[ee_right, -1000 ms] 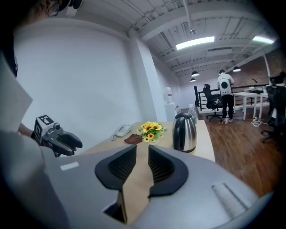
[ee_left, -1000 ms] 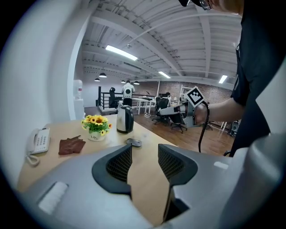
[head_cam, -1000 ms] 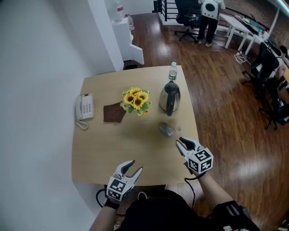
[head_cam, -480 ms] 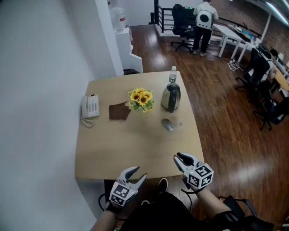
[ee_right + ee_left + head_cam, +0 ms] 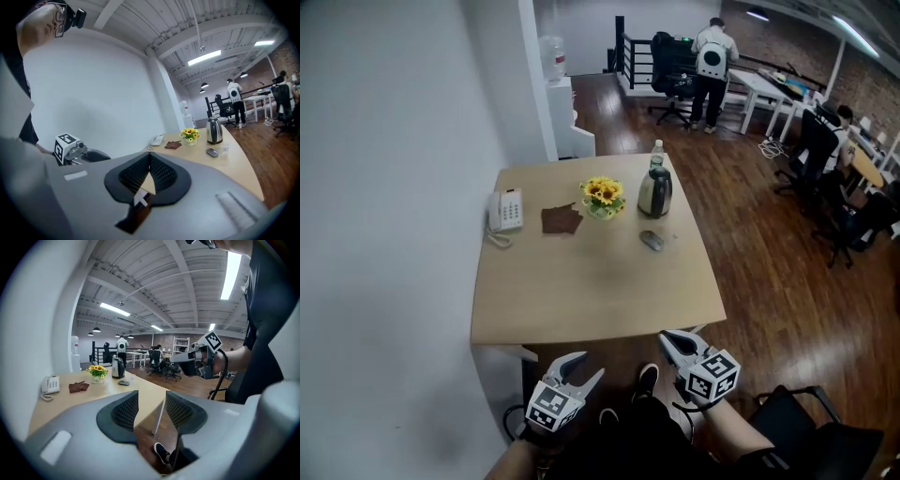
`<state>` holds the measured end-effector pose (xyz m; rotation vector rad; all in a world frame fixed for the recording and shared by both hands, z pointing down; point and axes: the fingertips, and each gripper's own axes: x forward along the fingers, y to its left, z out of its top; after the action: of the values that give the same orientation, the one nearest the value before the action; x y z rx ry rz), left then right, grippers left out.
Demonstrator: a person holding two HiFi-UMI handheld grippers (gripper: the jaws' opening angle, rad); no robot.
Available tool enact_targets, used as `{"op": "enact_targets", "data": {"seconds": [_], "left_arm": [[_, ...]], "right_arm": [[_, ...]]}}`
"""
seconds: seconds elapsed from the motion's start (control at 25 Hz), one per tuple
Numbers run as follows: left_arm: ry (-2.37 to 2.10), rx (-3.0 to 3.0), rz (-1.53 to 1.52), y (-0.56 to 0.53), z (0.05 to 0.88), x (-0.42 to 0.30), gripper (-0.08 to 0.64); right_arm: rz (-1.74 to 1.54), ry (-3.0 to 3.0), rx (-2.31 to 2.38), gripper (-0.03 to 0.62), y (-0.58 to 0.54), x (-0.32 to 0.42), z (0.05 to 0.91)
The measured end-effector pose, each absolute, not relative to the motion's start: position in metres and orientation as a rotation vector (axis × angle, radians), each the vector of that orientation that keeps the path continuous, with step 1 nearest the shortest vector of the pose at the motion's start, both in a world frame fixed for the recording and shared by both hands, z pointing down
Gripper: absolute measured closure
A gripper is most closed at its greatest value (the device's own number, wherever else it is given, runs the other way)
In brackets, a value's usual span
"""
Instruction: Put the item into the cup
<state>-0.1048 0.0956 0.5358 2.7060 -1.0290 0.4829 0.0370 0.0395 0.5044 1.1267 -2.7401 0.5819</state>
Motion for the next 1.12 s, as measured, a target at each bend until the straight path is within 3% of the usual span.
{"op": "enact_targets", "data": {"seconds": [0.44,1.12], "left_arm": [[-1.021,2.742,0.424,0.153,0.523,-0.105,0.382],[-1.060,2.750,0.441,0.172,0.513,-0.086,0.382]], "right_arm": [[0.567,-2.743,0.991,0.584,0.125,0.008,0.495],[0.554,-2.774,0.919,0.584,0.154,0.029,0.493]]}}
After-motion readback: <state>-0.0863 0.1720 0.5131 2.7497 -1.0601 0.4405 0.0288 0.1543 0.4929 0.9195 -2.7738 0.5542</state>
